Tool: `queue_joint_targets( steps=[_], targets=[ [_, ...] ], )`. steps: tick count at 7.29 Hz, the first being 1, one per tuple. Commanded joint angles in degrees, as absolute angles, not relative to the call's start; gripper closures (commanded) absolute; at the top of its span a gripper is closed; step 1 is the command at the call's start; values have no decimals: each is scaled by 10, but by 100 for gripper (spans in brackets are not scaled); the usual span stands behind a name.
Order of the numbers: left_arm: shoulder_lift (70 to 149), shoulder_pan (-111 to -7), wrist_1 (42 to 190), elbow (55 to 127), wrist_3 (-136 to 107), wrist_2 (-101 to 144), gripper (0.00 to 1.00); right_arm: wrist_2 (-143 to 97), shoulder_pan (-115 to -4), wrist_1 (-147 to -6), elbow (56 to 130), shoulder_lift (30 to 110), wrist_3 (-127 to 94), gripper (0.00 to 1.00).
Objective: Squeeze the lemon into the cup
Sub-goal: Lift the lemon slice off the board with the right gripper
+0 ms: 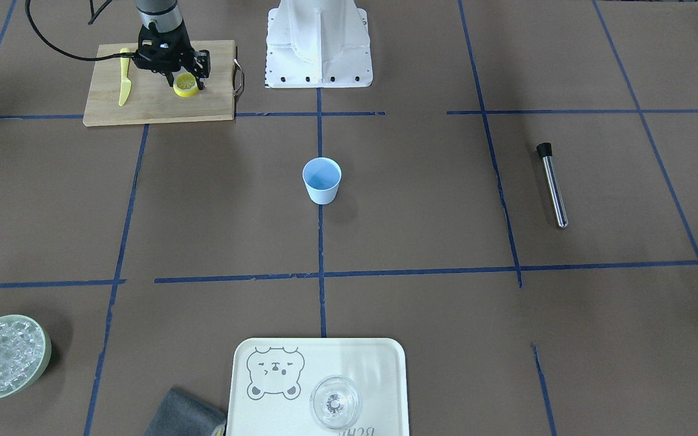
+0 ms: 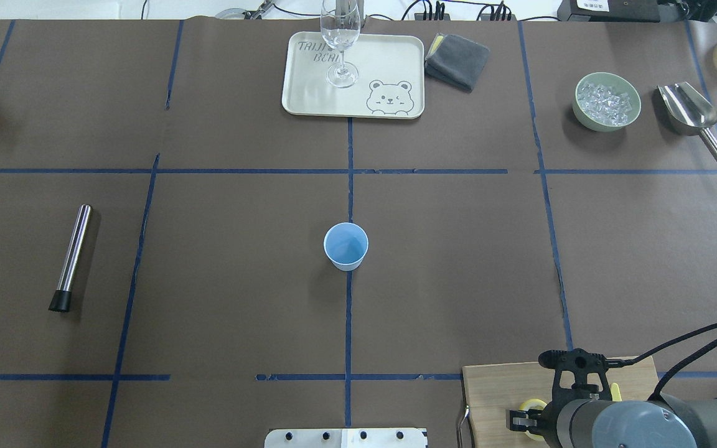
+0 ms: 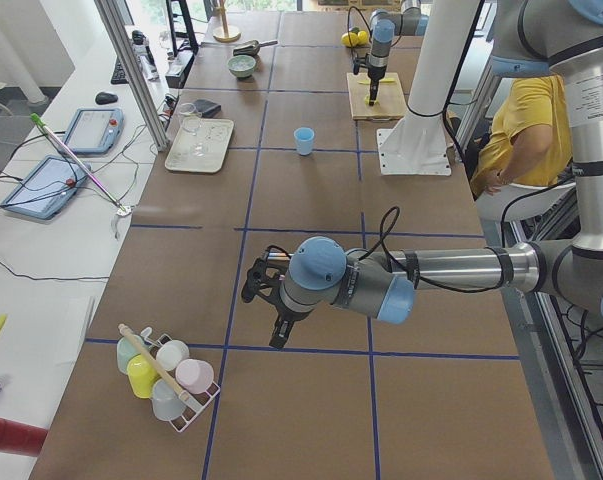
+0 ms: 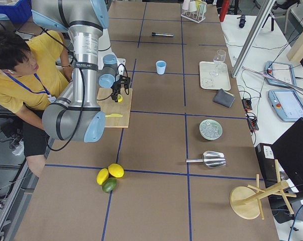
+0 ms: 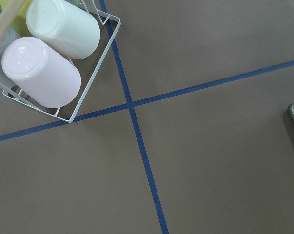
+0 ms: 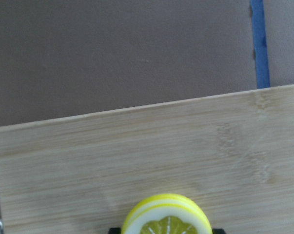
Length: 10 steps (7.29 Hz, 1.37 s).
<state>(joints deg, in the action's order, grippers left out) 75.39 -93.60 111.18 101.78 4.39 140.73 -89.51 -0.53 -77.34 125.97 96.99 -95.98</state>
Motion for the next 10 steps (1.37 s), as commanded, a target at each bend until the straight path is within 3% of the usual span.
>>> queue_joint_targets(
  steps=[1,10],
  targets=[
    [753,-936,1112,1018,44,1408,0,-893,-6,-773,1260,971,-961,35],
    [751,-937,1111,1020,45,1408,0,-891,-31,-774,1323,995,-977,35]
  ],
)
